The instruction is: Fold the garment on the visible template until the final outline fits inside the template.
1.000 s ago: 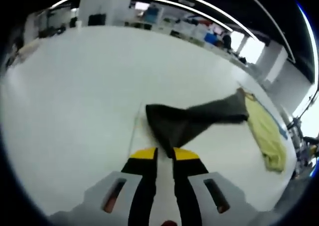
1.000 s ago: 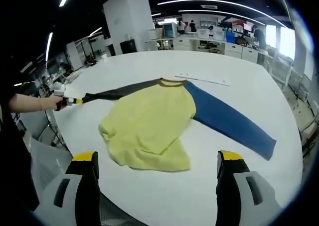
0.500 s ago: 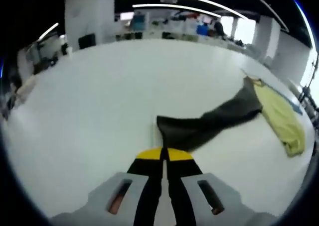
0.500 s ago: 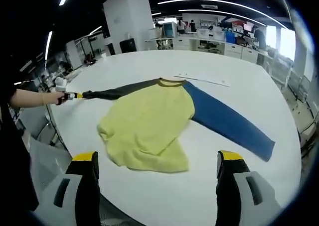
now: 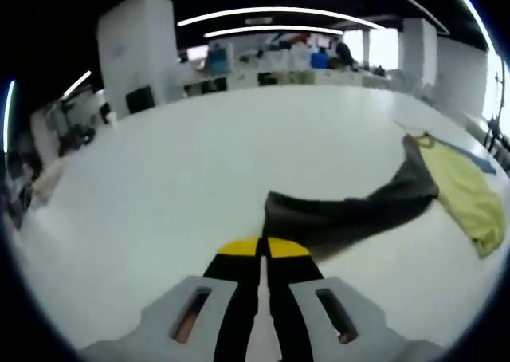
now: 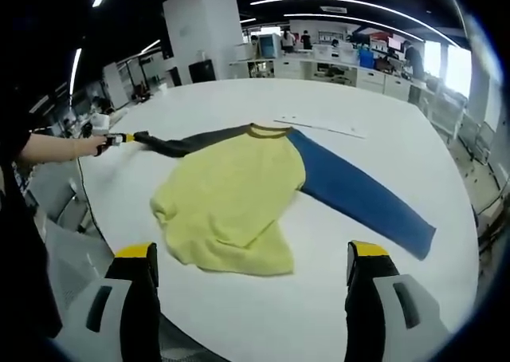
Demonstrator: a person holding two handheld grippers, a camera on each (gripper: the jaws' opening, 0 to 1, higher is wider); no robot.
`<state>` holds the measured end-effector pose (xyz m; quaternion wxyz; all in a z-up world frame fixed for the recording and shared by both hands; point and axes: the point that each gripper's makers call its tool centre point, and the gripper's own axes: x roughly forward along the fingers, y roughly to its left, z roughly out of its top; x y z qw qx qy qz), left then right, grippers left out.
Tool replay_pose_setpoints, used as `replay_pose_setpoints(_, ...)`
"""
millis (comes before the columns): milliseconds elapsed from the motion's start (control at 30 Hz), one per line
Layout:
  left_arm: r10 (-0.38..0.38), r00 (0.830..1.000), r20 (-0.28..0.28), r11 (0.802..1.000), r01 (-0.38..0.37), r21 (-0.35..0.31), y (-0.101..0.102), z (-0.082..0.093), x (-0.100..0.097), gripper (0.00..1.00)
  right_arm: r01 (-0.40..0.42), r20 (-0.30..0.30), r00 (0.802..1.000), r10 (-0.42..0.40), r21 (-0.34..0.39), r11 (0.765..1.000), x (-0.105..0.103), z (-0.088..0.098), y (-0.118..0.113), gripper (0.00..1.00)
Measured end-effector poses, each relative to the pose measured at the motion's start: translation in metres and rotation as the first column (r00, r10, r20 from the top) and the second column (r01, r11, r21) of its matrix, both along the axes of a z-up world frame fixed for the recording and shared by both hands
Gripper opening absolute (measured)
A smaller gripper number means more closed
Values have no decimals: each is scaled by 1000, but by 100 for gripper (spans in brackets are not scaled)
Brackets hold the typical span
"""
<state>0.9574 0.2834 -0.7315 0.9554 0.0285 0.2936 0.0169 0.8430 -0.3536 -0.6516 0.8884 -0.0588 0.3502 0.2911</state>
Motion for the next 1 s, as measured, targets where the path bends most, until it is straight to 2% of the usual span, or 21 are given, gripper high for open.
replay_pose_setpoints(167, 14, 999, -52, 1000, -15, -18, 3, -25, 0, 0, 4, -2, 1000, -4, -8, 1000, 0, 1, -4, 98)
replay_pose_setpoints(367, 22, 996, -86, 999, -24, -26, 6, -39, -3, 0, 9, -8, 1000, -9, -14, 1000, 2, -1, -7, 98)
replay_pose_setpoints(800, 7, 994, -108, 999, -11, -32, 2, -43, -4, 0, -8, -16, 1000, 8, -7, 1000, 8, -5, 0, 98)
replay_pose_setpoints(933, 13, 992, -125, 998, -20, -52, 1, -42, -5, 0, -8, -14, 1000, 8, -5, 1000, 9, -5, -1, 98)
replay_pose_setpoints(1000, 18, 991, -135, 998, -26, -55, 1, -39, -6, 7, -8, -15, 1000, 8, -6, 1000, 9, -5, -2, 98)
